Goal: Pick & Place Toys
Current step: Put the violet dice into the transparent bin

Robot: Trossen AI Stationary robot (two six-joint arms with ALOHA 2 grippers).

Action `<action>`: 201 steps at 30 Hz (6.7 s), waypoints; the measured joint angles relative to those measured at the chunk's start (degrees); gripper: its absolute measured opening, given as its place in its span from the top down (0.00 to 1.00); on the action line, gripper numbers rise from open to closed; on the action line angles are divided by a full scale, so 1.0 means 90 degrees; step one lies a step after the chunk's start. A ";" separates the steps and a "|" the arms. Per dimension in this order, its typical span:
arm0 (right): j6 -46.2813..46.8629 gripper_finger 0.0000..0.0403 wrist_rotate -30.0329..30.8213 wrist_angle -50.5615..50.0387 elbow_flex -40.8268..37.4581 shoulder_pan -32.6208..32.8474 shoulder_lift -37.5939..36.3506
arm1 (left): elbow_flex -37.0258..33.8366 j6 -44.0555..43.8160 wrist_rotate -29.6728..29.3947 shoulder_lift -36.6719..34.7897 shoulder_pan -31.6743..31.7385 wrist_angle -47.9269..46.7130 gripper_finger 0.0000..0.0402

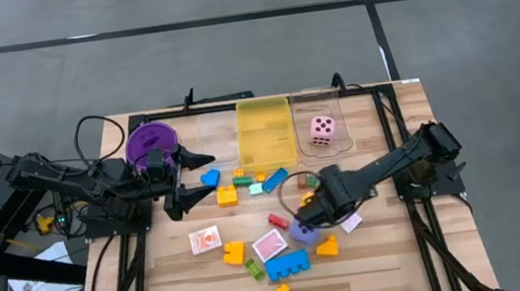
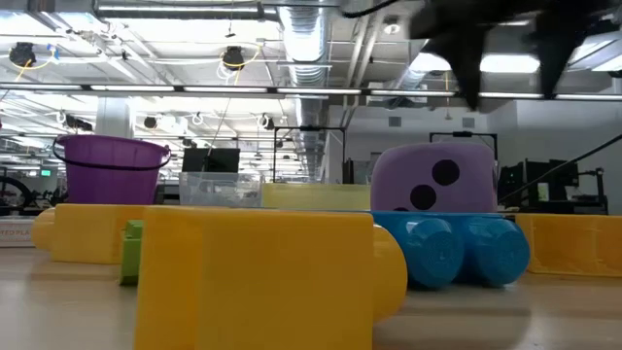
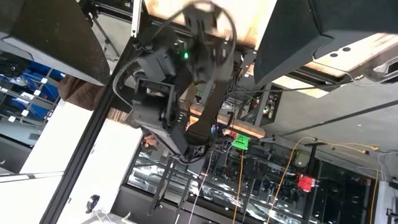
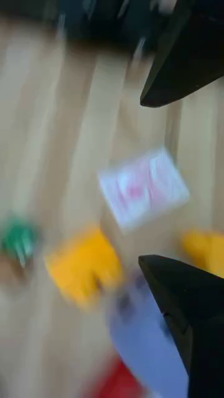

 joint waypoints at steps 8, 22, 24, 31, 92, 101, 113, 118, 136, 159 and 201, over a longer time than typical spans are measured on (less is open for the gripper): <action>0.0119 0.01 0.0292 0.0107 -0.0117 0.0466 -0.0338 | 0.0000 -0.0002 -0.0002 -0.0002 0.0000 0.0002 0.01; -0.1384 0.01 0.0124 0.0705 -0.0108 -0.0217 -0.0311 | 0.0000 -0.0165 -0.0130 0.0000 0.0000 0.0005 0.01; -0.2117 0.01 0.0016 0.0945 -0.0108 -0.0262 -0.0317 | 0.0000 -0.0189 -0.0194 0.0000 0.0000 0.0007 0.01; -0.1893 0.01 0.0426 0.0715 -0.0108 -0.0085 -0.0315 | 0.0000 -0.0194 -0.0212 0.0000 0.0000 0.0007 0.01; -0.5006 0.01 -0.1329 0.4053 0.0190 -0.0392 -0.0210 | 0.0000 -0.0127 0.0007 0.0000 -0.0177 0.0006 0.01; -0.4801 0.01 -0.1305 0.3630 -0.0018 -0.0207 -0.0213 | 0.0000 0.0342 -0.0046 0.0000 -0.0174 0.0002 0.01; -0.5017 0.01 -0.1520 0.3145 -0.0009 -0.0125 0.0678 | -0.0004 0.0336 -0.0060 -0.0026 -0.0170 0.0010 0.01; -0.5043 0.01 -0.1805 0.2838 0.0053 -0.0085 0.0951 | -0.0004 0.0334 -0.0195 -0.0116 -0.0162 0.0035 0.01; -0.5792 0.01 -0.1292 0.3113 0.0088 -0.0290 0.1026 | 0.0000 0.0330 -0.0245 -0.0170 -0.0131 0.0007 0.01; -0.6167 0.08 -0.1537 0.3520 0.0098 -0.0518 0.1412 | 0.0000 0.0328 -0.0238 -0.0170 -0.0131 0.0000 0.01; -0.5456 0.86 -0.1133 0.3489 0.0018 -0.0492 0.0670 | 0.0000 0.0325 -0.0236 -0.0168 -0.0134 0.0002 0.01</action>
